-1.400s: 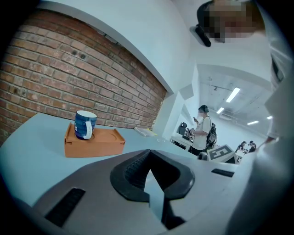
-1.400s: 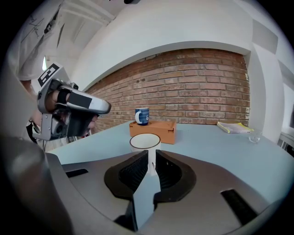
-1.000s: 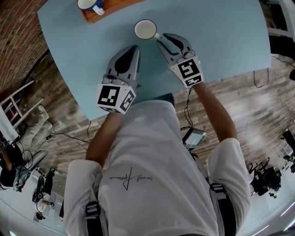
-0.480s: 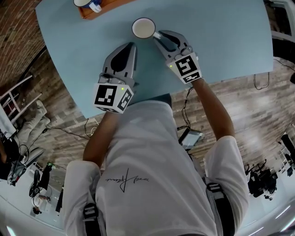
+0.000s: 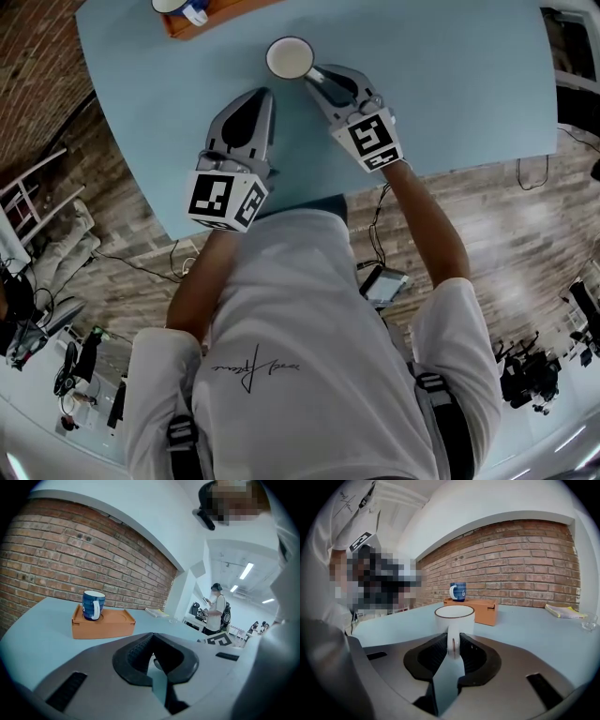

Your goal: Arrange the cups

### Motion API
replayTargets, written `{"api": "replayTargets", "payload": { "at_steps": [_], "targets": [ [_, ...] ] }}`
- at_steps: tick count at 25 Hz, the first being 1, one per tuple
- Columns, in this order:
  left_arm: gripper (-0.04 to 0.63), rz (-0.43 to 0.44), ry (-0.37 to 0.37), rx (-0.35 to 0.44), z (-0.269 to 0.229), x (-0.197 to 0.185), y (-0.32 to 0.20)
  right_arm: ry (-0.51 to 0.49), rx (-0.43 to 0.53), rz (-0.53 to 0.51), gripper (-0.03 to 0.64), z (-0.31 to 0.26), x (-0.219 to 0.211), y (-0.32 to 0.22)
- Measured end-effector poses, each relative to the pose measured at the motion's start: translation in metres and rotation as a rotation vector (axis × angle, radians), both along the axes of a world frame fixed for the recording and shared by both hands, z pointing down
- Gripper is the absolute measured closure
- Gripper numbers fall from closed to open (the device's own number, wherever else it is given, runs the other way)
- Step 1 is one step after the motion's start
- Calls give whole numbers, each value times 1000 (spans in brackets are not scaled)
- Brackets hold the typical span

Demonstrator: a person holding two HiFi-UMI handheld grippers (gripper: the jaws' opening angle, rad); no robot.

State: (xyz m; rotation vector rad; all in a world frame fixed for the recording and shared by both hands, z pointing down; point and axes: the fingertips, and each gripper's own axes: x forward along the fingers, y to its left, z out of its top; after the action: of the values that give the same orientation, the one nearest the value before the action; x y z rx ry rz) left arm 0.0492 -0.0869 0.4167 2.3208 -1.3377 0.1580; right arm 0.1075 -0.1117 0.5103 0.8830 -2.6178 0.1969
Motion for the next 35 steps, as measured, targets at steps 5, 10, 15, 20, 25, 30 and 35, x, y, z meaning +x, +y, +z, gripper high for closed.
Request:
{"api": "replayTargets", "payload": {
  "at_steps": [5, 10, 15, 20, 25, 30, 35],
  "targets": [
    [588, -1, -7, -4, 0, -3, 2, 8, 20, 8, 545, 0, -7, -2],
    [588, -4, -9, -4, 1, -6, 0, 15, 22, 20, 549, 0, -8, -3],
    [588, -12, -8, -2, -1, -11, -1, 5, 7, 37, 549, -2, -8, -3],
    [588, -15, -1, -1, -4, -11, -1, -1, -11, 50, 551, -6, -5, -2],
    [588, -17, 3, 1, -3, -17, -5, -6, -27, 58, 551, -4, -7, -1],
    [588, -23, 12, 5, -4, -20, -5, 1, -40, 54, 551, -4, -8, 0],
    [588, -20, 17, 8, -5, -19, -6, 17, -42, 51, 551, -4, -7, 1]
  ]
}}
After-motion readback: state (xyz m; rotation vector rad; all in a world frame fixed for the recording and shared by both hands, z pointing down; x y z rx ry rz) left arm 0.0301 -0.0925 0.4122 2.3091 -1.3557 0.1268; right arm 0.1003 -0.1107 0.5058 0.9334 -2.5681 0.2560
